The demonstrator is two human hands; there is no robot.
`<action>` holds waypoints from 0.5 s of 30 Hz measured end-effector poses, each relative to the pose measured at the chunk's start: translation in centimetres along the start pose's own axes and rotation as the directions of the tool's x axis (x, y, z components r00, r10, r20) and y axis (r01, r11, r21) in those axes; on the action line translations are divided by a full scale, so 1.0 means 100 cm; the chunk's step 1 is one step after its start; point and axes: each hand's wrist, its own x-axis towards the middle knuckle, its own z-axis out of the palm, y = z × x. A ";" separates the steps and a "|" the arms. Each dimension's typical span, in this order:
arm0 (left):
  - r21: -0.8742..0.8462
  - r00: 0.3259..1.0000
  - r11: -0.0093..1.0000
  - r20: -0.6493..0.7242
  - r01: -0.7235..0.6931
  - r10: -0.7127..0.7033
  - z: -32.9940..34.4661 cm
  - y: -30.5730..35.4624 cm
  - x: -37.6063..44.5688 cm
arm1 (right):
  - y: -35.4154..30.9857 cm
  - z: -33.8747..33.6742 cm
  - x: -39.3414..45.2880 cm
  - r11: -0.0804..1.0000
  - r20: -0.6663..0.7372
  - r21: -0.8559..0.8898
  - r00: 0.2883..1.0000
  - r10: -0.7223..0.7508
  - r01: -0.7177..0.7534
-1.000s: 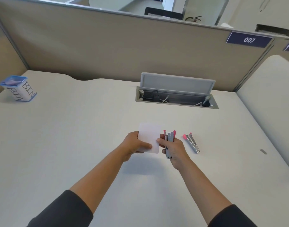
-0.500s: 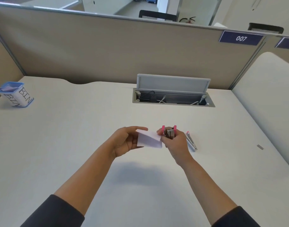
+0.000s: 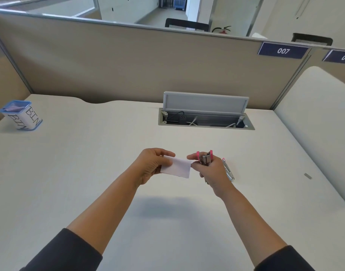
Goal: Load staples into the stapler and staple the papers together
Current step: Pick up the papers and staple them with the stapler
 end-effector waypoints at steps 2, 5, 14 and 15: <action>0.074 0.999 0.997 -0.020 -0.025 0.026 0.000 0.000 -0.001 | -0.004 -0.001 0.001 0.996 0.007 0.042 0.997 0.078 -0.078; 0.143 0.997 0.988 -0.047 -0.053 0.060 0.001 0.002 -0.002 | -0.009 0.003 0.002 0.980 0.024 0.095 0.985 0.171 -0.173; 0.267 0.994 0.959 -0.014 -0.097 0.105 0.007 0.007 -0.006 | -0.018 0.012 0.001 0.986 0.012 0.044 0.987 0.160 -0.160; 0.267 0.994 0.958 -0.008 -0.101 0.107 0.008 0.008 -0.006 | -0.019 0.014 0.001 0.987 0.009 0.044 0.988 0.153 -0.153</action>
